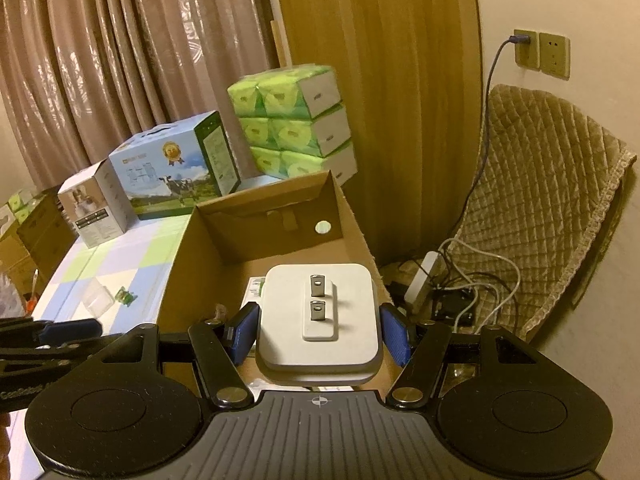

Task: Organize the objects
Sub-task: 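Open both tools to release the snack and adapter in the box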

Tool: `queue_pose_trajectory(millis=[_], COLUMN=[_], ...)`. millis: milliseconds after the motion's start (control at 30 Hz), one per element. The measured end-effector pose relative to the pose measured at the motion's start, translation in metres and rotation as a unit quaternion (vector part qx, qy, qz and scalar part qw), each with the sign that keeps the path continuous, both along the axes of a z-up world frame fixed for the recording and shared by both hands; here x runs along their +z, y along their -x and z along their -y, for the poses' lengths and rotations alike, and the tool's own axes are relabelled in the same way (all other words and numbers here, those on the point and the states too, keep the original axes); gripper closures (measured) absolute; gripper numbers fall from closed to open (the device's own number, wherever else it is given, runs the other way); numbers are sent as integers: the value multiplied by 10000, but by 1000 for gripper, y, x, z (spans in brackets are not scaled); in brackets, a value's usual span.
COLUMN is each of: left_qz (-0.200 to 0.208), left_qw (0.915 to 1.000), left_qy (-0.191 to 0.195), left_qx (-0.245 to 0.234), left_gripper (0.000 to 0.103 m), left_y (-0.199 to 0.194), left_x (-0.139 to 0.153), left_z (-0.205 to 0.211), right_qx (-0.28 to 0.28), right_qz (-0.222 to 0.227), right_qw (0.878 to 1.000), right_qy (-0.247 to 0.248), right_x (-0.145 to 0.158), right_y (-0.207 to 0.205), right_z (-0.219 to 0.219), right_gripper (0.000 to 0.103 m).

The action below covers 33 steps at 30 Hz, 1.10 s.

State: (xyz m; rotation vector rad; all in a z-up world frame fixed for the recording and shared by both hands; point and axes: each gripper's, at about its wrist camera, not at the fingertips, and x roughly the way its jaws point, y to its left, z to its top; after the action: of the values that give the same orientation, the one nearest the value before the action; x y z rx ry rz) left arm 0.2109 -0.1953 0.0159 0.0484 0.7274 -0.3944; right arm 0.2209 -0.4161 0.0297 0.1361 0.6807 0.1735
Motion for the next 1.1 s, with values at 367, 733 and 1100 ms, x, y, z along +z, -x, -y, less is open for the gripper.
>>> queue_pose_trajectory(millis=[367, 733, 1100], left_qz=[-31, -114, -145], left_qw=[9993, 9985, 9971], left_qy=[194, 230, 269], left_qx=[302, 487, 691], left_gripper=[63, 51, 42], left_y=[12, 21, 46], left_x=[4, -2, -1], left_z=[-30, -49, -76], right_qx=[126, 133, 100], right_qz=[-54, -80, -167], right_qw=[9999, 9991, 9986], right_qy=[-42, -403, -494], right_x=[-3, -7, -5], right_y=[-9, -2, 38], right_z=[-18, -14, -23], right_gripper=[41, 11, 11])
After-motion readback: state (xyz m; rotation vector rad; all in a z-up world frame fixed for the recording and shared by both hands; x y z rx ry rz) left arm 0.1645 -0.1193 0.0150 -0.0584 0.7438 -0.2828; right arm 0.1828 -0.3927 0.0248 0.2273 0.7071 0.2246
